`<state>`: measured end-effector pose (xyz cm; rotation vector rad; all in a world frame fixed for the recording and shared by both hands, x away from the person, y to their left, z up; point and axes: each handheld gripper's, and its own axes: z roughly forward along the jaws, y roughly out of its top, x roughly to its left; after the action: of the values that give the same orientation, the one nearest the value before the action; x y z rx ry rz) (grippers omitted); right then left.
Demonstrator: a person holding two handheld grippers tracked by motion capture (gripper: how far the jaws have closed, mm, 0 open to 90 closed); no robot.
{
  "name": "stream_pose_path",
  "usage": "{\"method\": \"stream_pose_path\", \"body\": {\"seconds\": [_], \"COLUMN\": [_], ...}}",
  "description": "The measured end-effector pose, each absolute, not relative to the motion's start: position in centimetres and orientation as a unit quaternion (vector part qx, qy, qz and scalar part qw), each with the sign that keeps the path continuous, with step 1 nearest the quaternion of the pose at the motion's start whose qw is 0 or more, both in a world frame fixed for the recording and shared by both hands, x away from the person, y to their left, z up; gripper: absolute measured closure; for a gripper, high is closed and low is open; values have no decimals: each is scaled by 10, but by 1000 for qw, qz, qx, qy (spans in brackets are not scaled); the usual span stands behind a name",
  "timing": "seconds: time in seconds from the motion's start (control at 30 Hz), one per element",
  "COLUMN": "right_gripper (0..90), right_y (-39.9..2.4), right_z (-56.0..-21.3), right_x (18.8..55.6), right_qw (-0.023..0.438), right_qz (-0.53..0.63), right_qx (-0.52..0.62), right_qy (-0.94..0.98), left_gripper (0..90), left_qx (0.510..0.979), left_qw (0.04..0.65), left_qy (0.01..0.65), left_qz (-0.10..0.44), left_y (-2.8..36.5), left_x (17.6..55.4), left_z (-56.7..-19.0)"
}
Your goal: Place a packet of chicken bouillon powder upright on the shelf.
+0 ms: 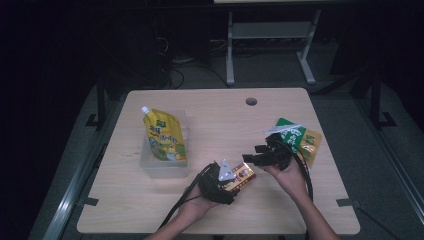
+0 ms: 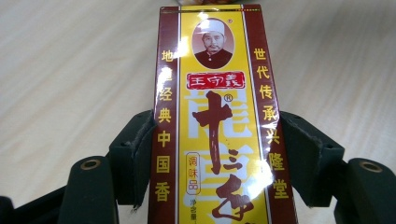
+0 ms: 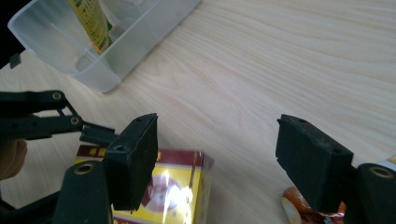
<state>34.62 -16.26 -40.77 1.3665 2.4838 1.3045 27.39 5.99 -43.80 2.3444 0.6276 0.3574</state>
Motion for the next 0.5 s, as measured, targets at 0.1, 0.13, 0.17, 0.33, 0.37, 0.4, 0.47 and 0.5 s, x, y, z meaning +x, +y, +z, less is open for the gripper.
{"method": "stream_pose_path", "body": {"seconds": [0.1, 0.13, 0.17, 0.33, 0.37, 0.4, 0.47, 0.5], "right_gripper": [278, 274, 273, 265, 265, 263, 265, 264], "right_y": [-161, -161, -160, -159, -159, -161, -160, -160], "right_z": [-410, -410, -411, -410, -410, -415, -417, -419], "right_x": [348, 348, 349, 348, 347, 352, 354, 355], "right_qw": [1, -1, -11, -44, -55, -29, -39, -43], "right_qz": [416, 415, 420, 406, 398, 424, 426, 426], "right_qx": [437, 437, 434, 468, 482, 449, 451, 450], "right_qy": [797, 798, 797, 783, 778, 786, 783, 784], "left_gripper": [322, 322, 322, 322, 322, 322, 322, 322], "left_qx": [895, 893, 891, 883, 881, 879, 876, 875], "left_qw": [341, 342, 344, 351, 352, 354, 356, 356], "left_qy": [250, 253, 255, 267, 270, 273, 277, 279], "left_qz": [146, 148, 151, 163, 164, 167, 172, 173], "left_y": [63, 64, 65, 69, 70, 71, 72, 73], "left_x": [276, 277, 278, 281, 281, 282, 283, 283], "left_z": [-435, -434, -433, -430, -430, -429, -428, -427]}}
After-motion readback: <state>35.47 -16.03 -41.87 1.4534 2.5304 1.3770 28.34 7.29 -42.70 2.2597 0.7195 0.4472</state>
